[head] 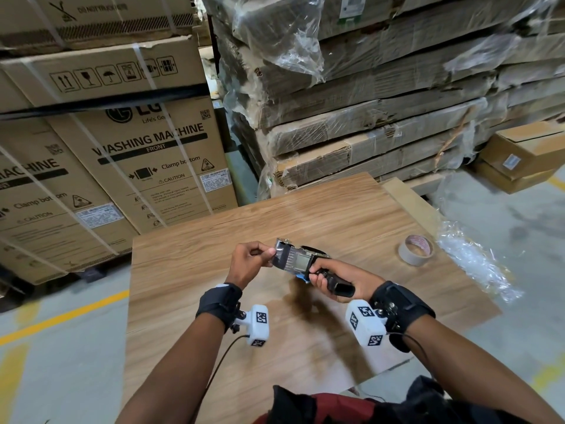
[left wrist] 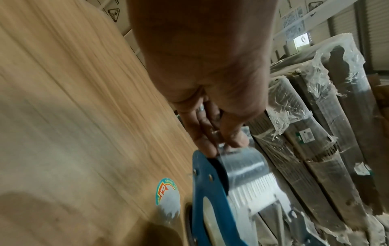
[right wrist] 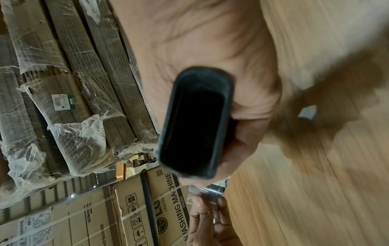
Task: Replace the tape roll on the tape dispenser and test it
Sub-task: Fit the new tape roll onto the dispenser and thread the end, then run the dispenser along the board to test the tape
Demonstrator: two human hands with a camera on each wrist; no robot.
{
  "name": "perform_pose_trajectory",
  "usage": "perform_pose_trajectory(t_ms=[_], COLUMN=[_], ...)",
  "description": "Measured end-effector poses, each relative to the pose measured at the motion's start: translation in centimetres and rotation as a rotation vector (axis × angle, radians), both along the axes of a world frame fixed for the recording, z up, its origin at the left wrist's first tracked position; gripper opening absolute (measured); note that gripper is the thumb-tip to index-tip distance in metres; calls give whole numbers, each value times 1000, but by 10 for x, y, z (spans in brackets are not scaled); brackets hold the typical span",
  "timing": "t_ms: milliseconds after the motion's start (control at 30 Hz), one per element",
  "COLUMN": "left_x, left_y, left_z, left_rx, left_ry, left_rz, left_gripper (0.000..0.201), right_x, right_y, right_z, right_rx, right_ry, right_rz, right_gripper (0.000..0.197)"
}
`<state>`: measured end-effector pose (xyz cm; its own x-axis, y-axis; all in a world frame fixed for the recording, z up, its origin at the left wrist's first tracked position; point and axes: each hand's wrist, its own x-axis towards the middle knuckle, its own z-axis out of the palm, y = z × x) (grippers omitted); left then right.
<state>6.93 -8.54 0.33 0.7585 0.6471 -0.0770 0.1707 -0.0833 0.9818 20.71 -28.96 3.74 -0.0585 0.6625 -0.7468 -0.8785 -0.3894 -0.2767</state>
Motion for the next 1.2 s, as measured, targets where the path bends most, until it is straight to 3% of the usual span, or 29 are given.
perform_pose_trajectory(t_ms=[33,167,267,433,633,733,900,1100,1200], left_x=[-1,-5,-8,-6,3,10,20,12,2], left_y=[3,8,11,6,-7,-12,-22,-25,-35], left_z=[1,3,2,-3,-15,-26,-44,-71,-62], left_rx=[-28,-159,-234,-237,-124,-54,245,295,341], left_ry=[2,-9,-13,29,189,247,432,490,585], left_rz=[-20,-65,-114,-111,-171,-216,-343,-354,-404], left_gripper=[10,8,6,5,14,19,33,62,64], right_x=[1,1,0,-6,-22,-25,-33,-48,-59], right_y=[-1,-4,-4,-5,-15,-20,-16,-22,-28], right_z=[0,1,6,5,-5,-11,-23,-38,-49], right_rx=[9,51,1,-67,-162,-212,-309,-351,-365], right_ry=[5,28,-36,-253,-748,-885,-1108,-1292,-1377], right_rz=[10,63,56,9,-37,-61,-98,-100,-66], right_gripper=[8,31,11,25,3,6,14,16,21])
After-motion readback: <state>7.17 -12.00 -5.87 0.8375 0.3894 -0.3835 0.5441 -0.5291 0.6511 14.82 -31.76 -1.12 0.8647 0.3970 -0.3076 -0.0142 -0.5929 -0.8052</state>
